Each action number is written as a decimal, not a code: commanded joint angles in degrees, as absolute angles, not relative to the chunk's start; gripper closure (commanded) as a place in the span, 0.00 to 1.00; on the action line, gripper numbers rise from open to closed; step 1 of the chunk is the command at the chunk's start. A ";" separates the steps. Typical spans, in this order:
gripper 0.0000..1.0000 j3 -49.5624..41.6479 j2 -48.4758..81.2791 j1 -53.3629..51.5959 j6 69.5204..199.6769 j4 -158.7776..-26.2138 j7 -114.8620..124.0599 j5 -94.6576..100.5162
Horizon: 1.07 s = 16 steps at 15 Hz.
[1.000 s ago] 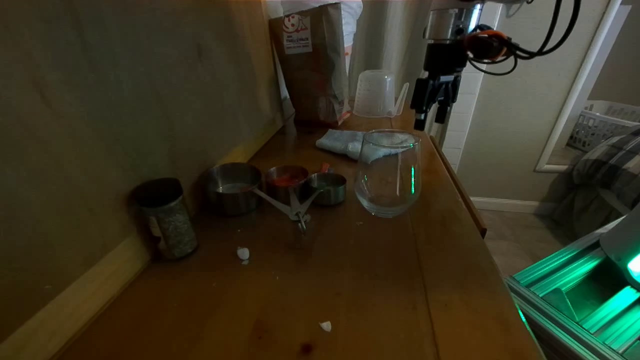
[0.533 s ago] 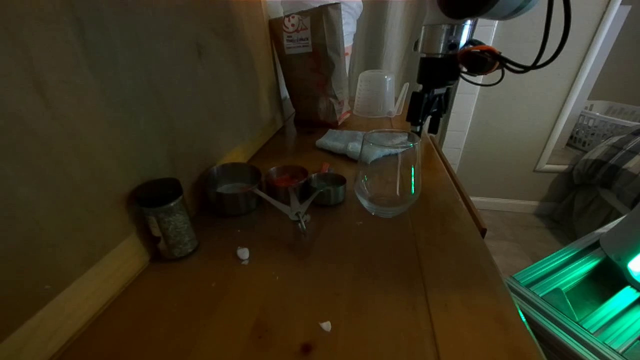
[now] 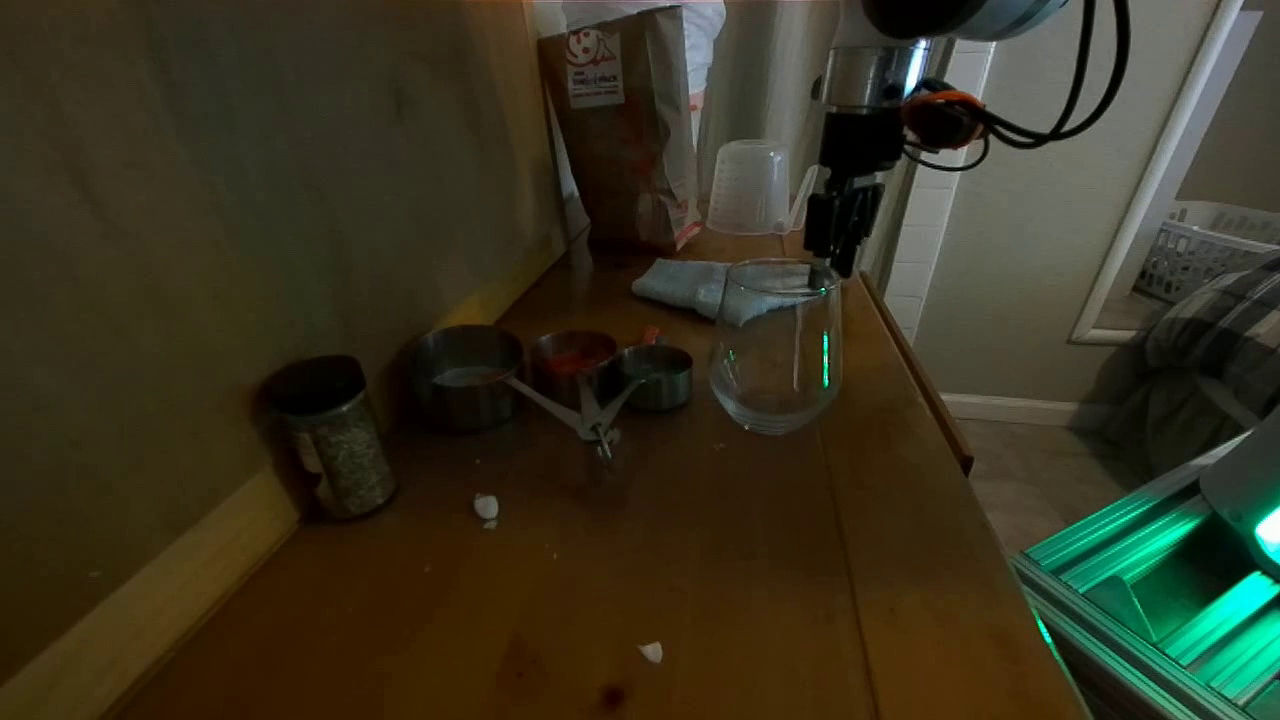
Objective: Move the towel to the top drawer on the right, then close the drawer
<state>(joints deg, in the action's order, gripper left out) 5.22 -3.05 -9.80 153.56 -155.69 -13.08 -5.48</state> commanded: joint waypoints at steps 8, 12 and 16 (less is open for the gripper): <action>1.00 5.15 -2.12 -7.92 153.15 -154.31 -12.78 -6.02; 0.97 4.69 -3.83 -7.09 151.56 -154.49 -11.71 -5.87; 0.97 4.30 -6.18 -5.69 150.21 -155.18 -6.44 -2.52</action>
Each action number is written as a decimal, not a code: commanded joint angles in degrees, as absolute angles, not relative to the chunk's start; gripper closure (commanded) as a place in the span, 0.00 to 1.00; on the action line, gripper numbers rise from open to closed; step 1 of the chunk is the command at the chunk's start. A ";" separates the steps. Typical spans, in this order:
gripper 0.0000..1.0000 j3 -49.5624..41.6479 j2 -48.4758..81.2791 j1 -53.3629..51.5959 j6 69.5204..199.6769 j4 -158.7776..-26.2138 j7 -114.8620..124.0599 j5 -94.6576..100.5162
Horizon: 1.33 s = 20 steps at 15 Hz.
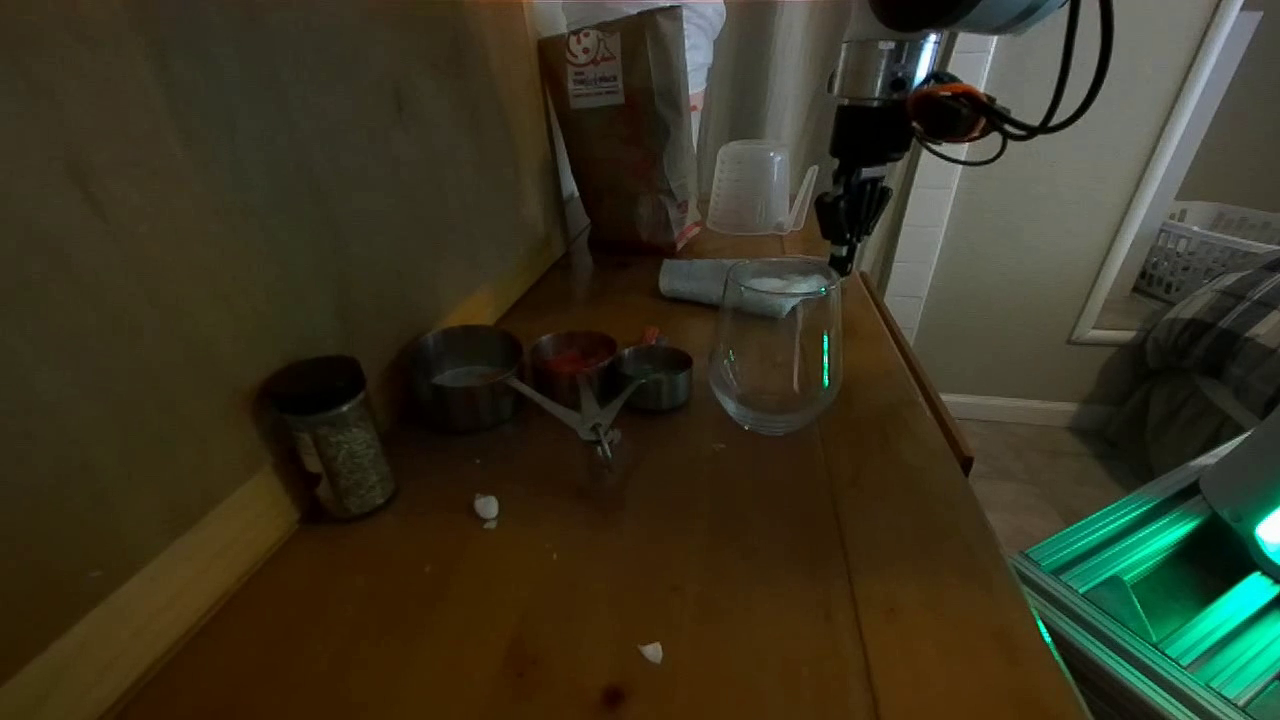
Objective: Move the towel to the top drawer on the right, then close the drawer
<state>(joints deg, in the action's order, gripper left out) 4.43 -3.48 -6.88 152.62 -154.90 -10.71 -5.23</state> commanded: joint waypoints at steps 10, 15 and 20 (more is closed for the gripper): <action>0.97 4.79 -15.44 -1.02 136.08 -154.78 8.29 8.97; 0.97 4.82 -19.85 0.75 130.66 -154.02 11.53 10.07; 0.98 5.28 -24.48 3.22 128.10 -153.21 15.93 12.23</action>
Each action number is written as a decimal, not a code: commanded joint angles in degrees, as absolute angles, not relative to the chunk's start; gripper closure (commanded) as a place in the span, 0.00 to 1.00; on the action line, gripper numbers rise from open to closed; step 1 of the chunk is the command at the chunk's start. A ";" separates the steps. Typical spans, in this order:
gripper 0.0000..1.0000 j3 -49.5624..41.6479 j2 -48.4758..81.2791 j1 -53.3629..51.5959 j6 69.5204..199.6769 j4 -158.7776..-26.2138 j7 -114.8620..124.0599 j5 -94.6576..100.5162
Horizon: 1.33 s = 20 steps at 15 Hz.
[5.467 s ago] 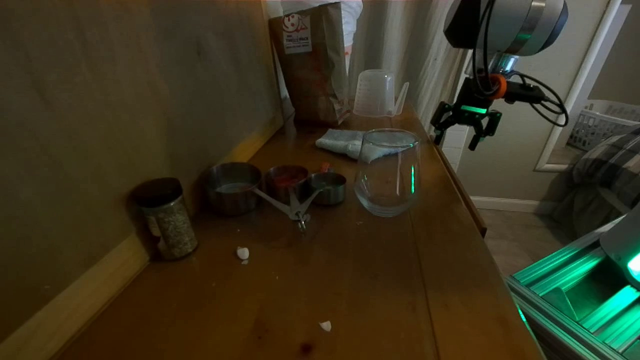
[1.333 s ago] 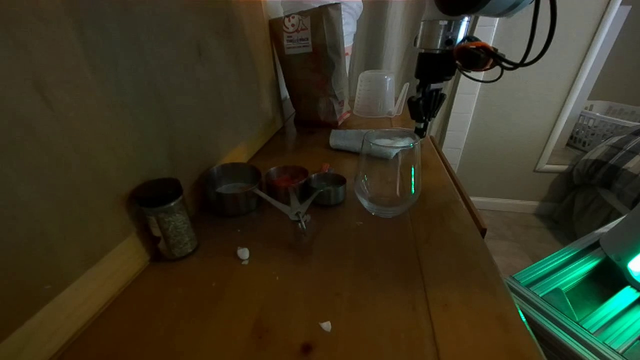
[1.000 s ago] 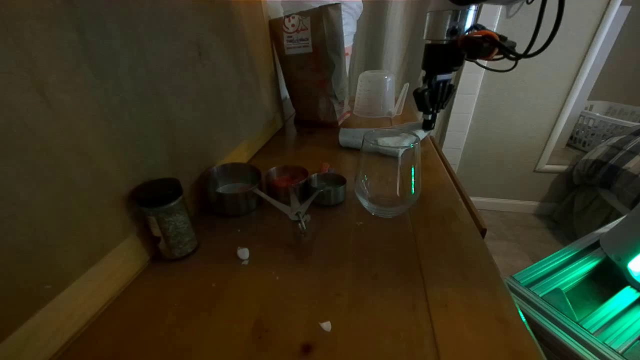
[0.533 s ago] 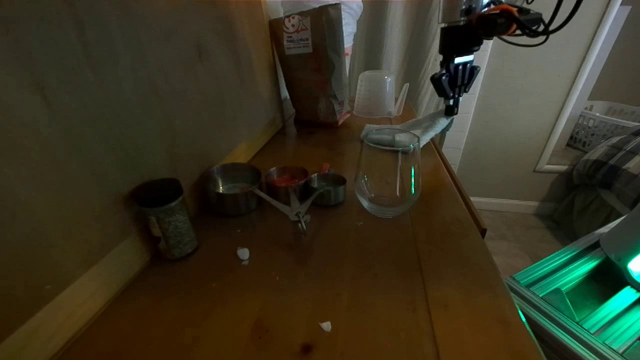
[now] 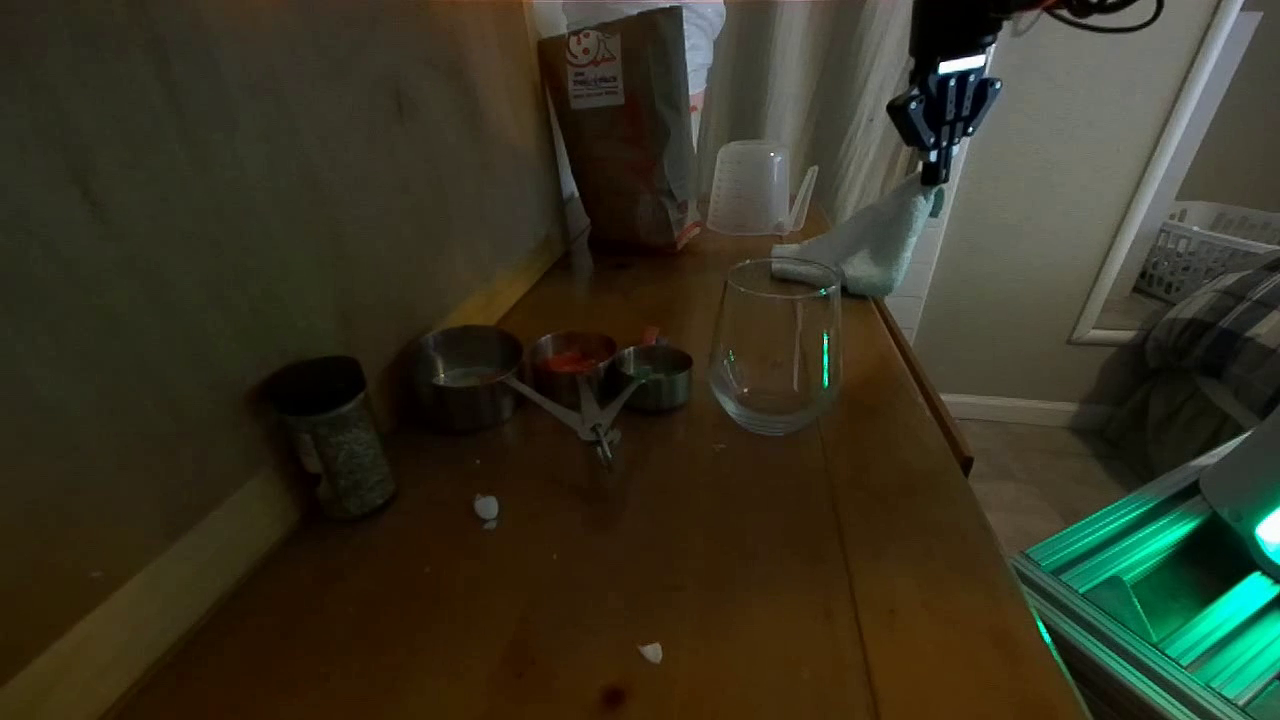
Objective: Move the towel to the top drawer on the right, then close the drawer
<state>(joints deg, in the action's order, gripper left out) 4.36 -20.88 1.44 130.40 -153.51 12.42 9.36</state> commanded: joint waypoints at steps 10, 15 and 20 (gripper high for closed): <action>0.98 6.51 -28.30 6.92 128.44 -152.38 22.73 14.75; 0.98 5.55 -24.90 6.78 130.01 -152.37 23.78 12.32; 0.98 4.07 -20.97 5.62 133.35 -153.08 22.39 9.49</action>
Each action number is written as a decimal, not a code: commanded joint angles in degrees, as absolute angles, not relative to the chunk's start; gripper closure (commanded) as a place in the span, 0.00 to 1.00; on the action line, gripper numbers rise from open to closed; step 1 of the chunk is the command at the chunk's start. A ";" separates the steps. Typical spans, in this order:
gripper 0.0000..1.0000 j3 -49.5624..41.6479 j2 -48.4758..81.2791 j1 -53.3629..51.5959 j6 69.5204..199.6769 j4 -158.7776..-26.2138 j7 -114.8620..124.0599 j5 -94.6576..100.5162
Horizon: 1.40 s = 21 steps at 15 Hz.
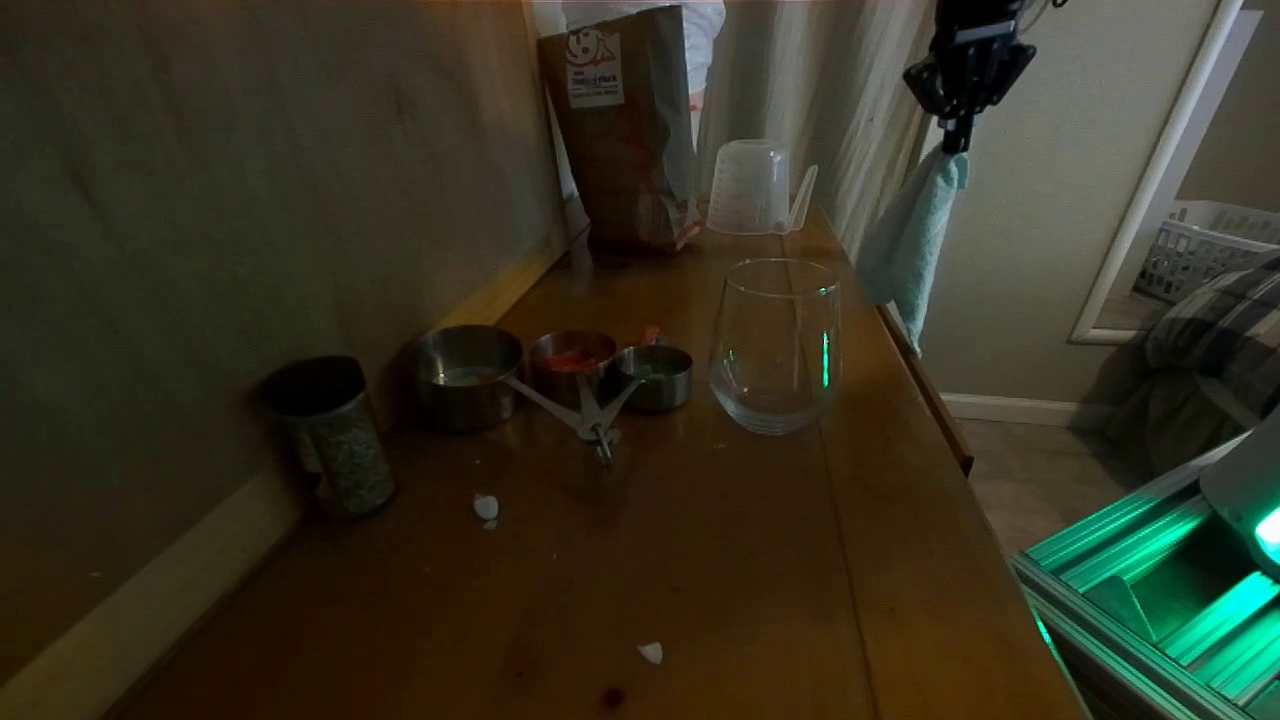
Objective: Move the towel to the top drawer on the right, then close the drawer
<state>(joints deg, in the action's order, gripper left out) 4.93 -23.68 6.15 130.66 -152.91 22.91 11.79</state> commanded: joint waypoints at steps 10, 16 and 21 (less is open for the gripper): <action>0.98 -0.39 -16.36 2.15 144.47 -155.59 13.06 -5.37; 0.98 -4.86 -15.72 -1.61 150.96 -157.33 -0.26 -17.64; 0.98 -3.85 -18.98 -1.58 152.20 -157.28 -0.77 -16.04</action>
